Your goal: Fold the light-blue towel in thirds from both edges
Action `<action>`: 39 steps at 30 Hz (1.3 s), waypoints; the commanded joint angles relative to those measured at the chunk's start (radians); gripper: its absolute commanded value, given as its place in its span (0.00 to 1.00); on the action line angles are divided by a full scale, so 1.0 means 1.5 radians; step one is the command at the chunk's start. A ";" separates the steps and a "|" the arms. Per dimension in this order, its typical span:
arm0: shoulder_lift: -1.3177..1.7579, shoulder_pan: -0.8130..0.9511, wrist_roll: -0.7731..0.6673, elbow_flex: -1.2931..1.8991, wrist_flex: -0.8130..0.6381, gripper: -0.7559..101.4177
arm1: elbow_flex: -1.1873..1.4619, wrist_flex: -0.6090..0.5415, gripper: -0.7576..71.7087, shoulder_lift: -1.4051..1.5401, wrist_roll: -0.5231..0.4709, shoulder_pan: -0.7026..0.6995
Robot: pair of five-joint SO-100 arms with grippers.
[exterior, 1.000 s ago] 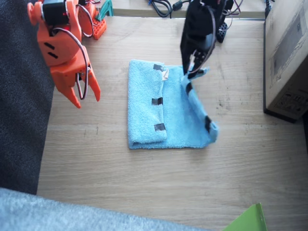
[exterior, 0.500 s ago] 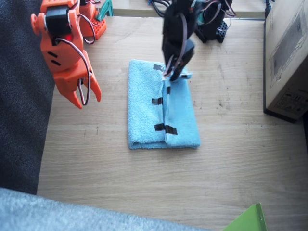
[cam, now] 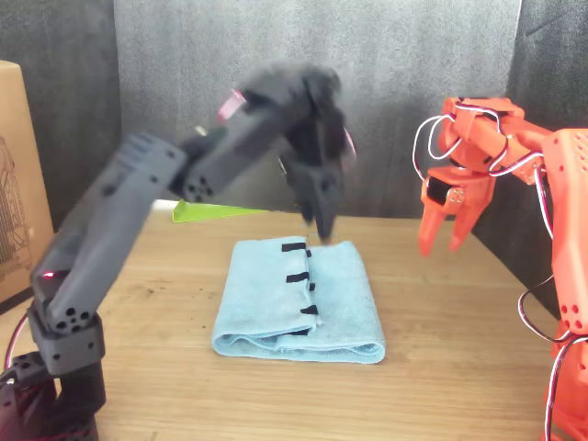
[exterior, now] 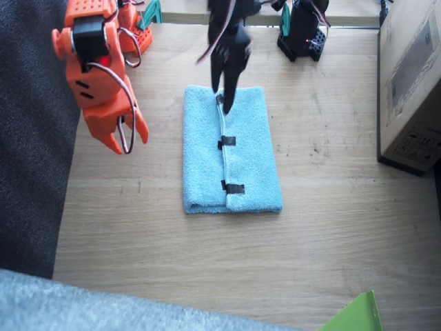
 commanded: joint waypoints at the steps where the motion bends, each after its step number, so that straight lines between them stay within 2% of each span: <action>1: 0.119 0.153 -0.016 0.048 0.008 0.21 | 0.034 -0.024 0.39 0.110 0.009 -0.013; 4: 0.188 0.301 -0.021 0.138 -0.011 0.25 | 0.114 -0.060 0.39 0.162 0.006 -0.021; 7: 0.349 0.421 -0.011 0.416 -0.162 0.28 | 0.238 -0.124 0.39 0.243 0.007 -0.027; 10: 0.463 0.500 -0.010 0.652 -0.269 0.28 | 0.361 -0.186 0.39 0.331 0.008 -0.028; 17: 0.769 0.575 -0.060 1.189 -0.565 0.26 | 0.622 -0.294 0.39 0.509 -0.005 -0.021; 20: 0.855 0.590 -0.092 1.322 -0.632 0.27 | 0.742 -0.349 0.40 0.589 -0.009 -0.032; 24: 0.921 0.595 -0.120 1.409 -0.652 0.28 | 0.887 -0.426 0.41 0.678 -0.015 -0.062; 29: 1.108 0.570 -0.152 1.531 -0.649 0.29 | 1.070 -0.512 0.42 0.836 -0.026 -0.066; 32: 1.279 0.558 -0.161 1.609 -0.615 0.27 | 1.138 -0.530 0.43 0.937 -0.019 -0.075; 35: 1.528 0.554 -0.162 1.672 -0.509 0.25 | 1.205 -0.539 0.43 1.039 -0.009 -0.076; 39: 1.526 0.572 -0.166 1.678 -0.515 0.25 | 1.273 -0.539 0.44 1.163 0.014 -0.085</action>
